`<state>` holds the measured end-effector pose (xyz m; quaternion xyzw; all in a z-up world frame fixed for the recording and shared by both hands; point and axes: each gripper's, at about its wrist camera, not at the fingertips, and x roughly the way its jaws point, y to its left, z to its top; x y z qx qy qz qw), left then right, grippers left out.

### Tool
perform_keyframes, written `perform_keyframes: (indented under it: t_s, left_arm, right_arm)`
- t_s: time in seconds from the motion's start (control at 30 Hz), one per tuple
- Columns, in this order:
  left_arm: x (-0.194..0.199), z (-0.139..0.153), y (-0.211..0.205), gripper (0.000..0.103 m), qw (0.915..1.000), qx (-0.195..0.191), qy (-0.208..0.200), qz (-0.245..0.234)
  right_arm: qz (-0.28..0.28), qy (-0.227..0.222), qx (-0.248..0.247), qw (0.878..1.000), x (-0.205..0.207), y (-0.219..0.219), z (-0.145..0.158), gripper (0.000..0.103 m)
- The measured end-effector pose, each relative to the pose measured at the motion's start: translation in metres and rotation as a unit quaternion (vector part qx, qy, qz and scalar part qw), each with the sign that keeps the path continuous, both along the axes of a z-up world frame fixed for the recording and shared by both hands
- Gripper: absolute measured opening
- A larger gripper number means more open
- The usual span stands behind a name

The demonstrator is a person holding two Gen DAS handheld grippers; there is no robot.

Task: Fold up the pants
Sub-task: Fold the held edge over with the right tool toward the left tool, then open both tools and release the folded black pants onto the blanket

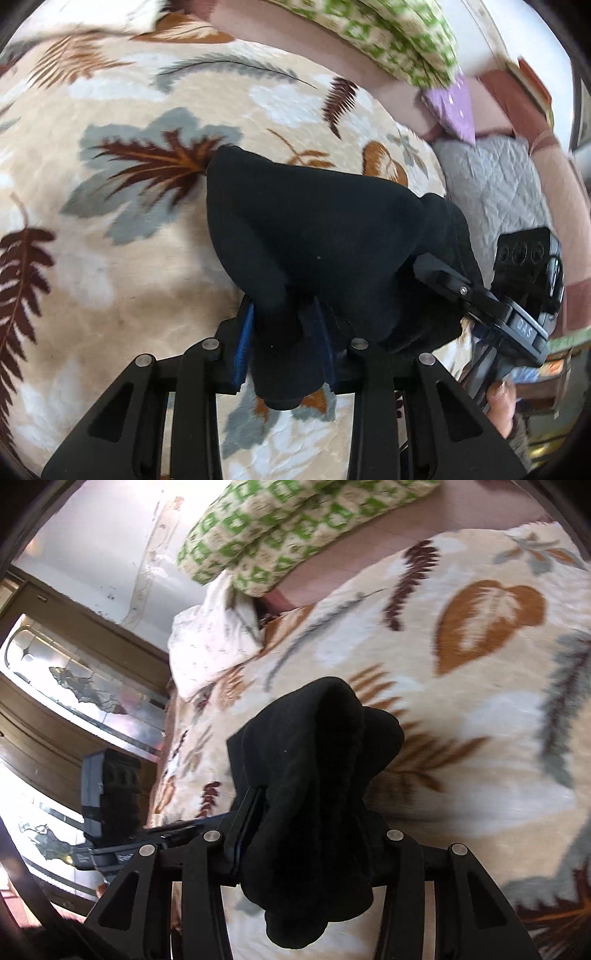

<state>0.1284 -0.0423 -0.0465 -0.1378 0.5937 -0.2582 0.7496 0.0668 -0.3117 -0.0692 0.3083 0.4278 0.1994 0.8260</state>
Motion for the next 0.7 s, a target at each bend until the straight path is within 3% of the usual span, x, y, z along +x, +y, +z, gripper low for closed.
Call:
perform_keyframes:
  t_s: [0.2,0.37,0.53,0.7]
  left_arm:
    - [0.008,0.007,0.039,0.029,0.9989,-0.028,0.003,0.038]
    - [0.018,0.035,0.07,0.029,0.9967,-0.029,-0.033,0.069]
    - [0.038,0.038,0.083,0.029,0.9939,0.034,-0.067,0.081]
    - [0.058,-0.004,0.077,0.029,0.9926,0.097,-0.022,0.069]
  right_arm:
    - [0.015,-0.01,0.043,0.999,0.007,0.027,0.011,0.046]
    - [0.029,-0.022,0.075,0.996,0.02,0.051,0.02,0.046]
    - [0.017,-0.036,0.081,0.996,0.035,0.062,0.016,0.046]
    - [-0.015,-0.016,0.0,1.0,0.051,0.06,-0.013,0.048]
